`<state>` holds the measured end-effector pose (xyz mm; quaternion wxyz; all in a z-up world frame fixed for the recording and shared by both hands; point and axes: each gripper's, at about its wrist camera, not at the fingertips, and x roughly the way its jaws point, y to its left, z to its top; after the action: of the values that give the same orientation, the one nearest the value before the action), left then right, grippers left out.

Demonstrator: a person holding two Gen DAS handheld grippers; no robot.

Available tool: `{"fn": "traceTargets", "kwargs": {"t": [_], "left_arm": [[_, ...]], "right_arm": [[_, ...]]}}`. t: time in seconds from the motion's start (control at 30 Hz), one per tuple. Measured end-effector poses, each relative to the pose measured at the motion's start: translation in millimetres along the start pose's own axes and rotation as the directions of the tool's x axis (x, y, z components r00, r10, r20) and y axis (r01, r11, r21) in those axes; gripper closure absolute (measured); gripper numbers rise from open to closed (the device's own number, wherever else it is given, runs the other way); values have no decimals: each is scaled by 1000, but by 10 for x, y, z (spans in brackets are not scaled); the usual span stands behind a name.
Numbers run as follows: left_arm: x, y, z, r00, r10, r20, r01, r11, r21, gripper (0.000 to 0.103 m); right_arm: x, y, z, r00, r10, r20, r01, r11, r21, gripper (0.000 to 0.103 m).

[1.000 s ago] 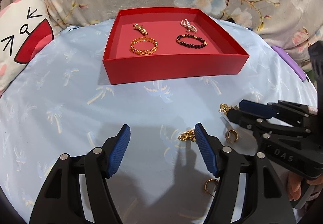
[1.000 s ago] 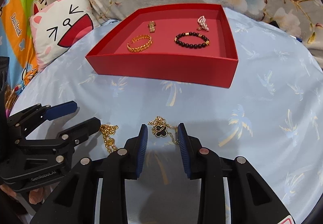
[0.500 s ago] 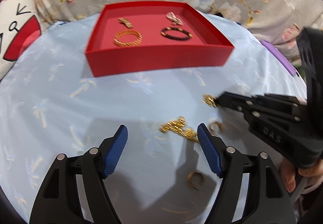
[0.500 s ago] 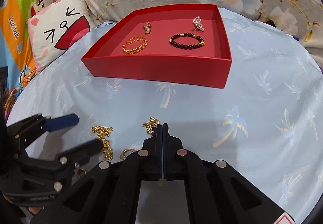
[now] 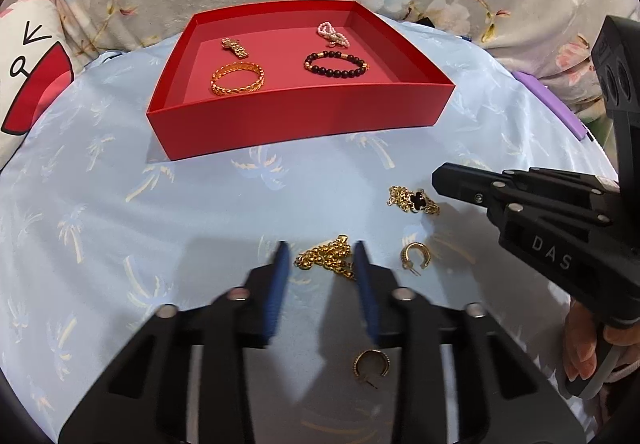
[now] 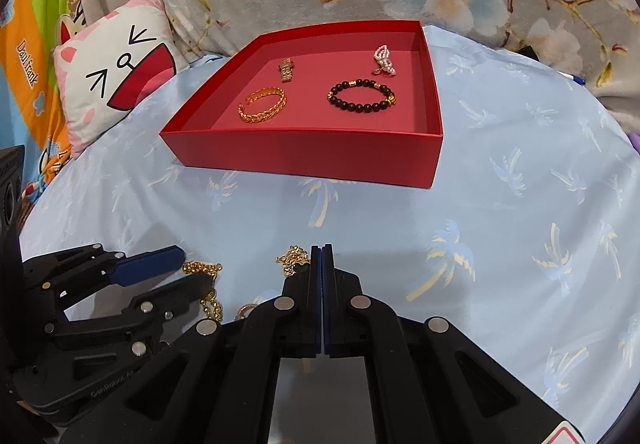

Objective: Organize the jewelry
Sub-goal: 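Move the left tool to the gold chain while the right tool approaches the black-stone pendant necklace, then grasp the gold chain with the left tool while the right tool grasps the pendant necklace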

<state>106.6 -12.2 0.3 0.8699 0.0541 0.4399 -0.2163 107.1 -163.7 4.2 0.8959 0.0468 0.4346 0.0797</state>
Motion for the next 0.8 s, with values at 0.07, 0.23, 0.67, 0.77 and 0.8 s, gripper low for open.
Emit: {"fn": "traceTargets", "kwargs": {"t": [0.07, 0.23, 0.67, 0.77, 0.8], "left_arm": [[4, 10, 0, 1000, -18, -2, 18, 1000, -5, 95], [-2, 43, 3, 999, -44, -2, 44, 999, -16, 98], [-42, 158, 39, 1000, -28, 8, 29, 998, -53, 98], [-65, 156, 52, 999, -33, 15, 33, 998, -51, 98], [-81, 155, 60, 999, -36, 19, 37, 998, -51, 98]], "right_arm": [[3, 2, 0, 1000, 7, -5, -7, 1000, 1, 103], [24, 57, -18, 999, 33, -14, -33, 999, -11, 94], [168, 131, -21, 998, 5, -56, -8, 999, -51, 96], [152, 103, -27, 999, 8, -54, -10, 999, -41, 97], [140, 100, -29, 999, 3, -49, -5, 999, -43, 97]]}}
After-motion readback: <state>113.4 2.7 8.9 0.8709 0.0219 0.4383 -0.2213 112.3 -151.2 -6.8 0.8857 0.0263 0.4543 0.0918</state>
